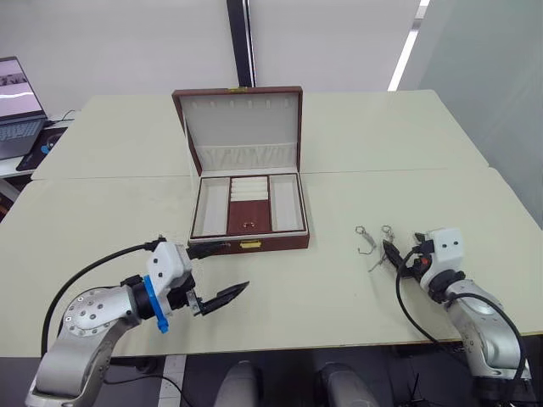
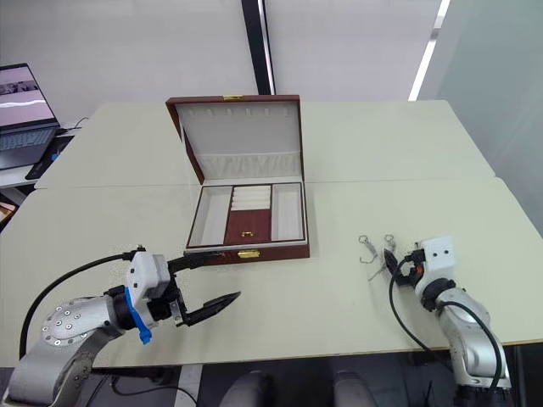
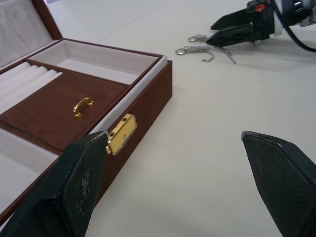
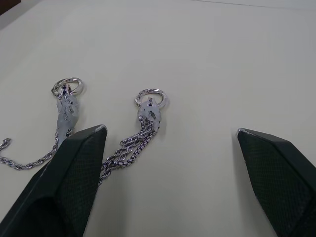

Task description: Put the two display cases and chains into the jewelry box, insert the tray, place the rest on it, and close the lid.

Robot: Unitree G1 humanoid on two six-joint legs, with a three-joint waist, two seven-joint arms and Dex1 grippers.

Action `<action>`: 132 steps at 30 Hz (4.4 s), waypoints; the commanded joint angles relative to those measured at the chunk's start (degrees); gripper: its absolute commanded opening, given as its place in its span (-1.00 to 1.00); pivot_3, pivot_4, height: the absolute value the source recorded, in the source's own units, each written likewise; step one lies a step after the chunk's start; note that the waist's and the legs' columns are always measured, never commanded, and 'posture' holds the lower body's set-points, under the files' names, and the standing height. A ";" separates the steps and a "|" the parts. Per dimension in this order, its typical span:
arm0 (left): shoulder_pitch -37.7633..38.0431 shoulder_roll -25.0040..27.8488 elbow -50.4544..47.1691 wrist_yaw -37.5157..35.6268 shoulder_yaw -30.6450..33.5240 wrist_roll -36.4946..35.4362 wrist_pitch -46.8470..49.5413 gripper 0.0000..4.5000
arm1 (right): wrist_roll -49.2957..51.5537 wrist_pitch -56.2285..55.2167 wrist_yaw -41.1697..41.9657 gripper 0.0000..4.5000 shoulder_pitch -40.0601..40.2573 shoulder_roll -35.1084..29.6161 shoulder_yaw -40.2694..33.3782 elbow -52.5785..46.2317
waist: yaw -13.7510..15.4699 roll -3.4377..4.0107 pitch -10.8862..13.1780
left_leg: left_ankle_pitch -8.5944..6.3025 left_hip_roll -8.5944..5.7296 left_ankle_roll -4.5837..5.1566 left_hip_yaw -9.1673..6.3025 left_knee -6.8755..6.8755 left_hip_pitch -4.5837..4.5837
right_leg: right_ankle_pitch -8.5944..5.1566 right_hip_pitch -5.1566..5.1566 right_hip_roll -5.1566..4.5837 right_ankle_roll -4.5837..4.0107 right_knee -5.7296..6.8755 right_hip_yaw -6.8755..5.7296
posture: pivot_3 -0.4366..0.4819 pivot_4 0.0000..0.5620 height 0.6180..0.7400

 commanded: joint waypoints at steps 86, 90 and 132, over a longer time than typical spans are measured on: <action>30.05 -28.00 -11.46 33.14 2.89 11.33 -16.09 1.00 | 8.05 3.43 18.33 -0.95 -50.01 26.41 21.21 24.99 | -0.19 -0.14 -0.27 | -0.02 0.01 0.04 -0.04 -0.04 -0.05 | 0.00 -0.10 -0.04 -0.01 -0.04 -0.04 | -0.05 -0.47 1.00; 30.47 -28.67 -11.38 34.03 3.14 11.12 -16.59 1.00 | 6.78 1.32 18.28 -0.95 -51.02 28.58 21.43 28.46 | -0.21 -0.14 -0.27 | -0.02 0.03 0.04 -0.05 -0.05 -0.06 | 0.00 -0.13 -0.03 -0.01 -0.03 -0.05 | -0.05 -0.47 1.00; 29.90 -28.69 -13.14 37.29 0.75 11.99 -14.73 1.00 | 3.12 -3.24 17.28 -0.41 -53.31 33.78 24.25 38.74 | -0.23 -0.14 -0.26 | -0.02 0.03 0.04 -0.01 -0.07 -0.09 | 0.00 -0.18 -0.04 -0.01 -0.04 -0.02 | -0.05 -0.47 1.00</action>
